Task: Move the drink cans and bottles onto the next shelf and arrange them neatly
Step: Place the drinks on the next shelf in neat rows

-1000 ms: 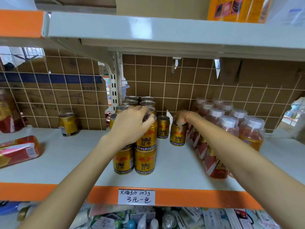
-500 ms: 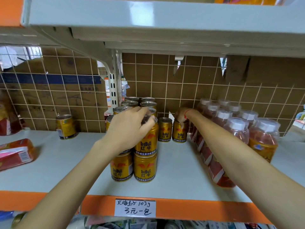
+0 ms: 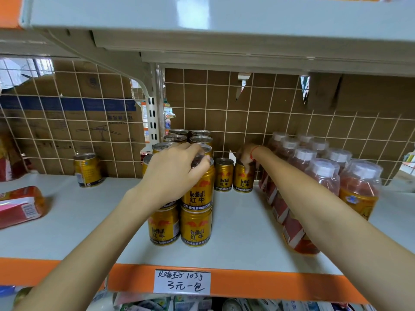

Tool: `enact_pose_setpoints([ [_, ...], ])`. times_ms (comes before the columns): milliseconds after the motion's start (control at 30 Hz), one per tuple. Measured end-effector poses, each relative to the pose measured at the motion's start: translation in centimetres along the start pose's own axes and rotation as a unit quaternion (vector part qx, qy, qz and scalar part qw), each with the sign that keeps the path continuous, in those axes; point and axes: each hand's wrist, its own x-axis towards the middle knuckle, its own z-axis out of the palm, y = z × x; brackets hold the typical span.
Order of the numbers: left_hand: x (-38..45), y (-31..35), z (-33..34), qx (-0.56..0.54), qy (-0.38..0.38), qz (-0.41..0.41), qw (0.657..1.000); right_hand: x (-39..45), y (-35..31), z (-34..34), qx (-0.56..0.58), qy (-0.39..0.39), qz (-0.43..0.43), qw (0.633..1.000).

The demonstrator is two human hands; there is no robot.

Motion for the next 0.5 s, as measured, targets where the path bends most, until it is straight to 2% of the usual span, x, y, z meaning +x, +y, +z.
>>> enact_pose_setpoints([
  [267,0.10,0.05,-0.06,-0.006,-0.002,0.001,1.000,-0.17,-0.18,-0.10,-0.005,0.000,0.009,1.000],
  [500,0.06,0.15,-0.17,-0.004,-0.004,0.001,1.000,-0.49,-0.32,0.31,0.045,0.017,0.012,0.999],
])
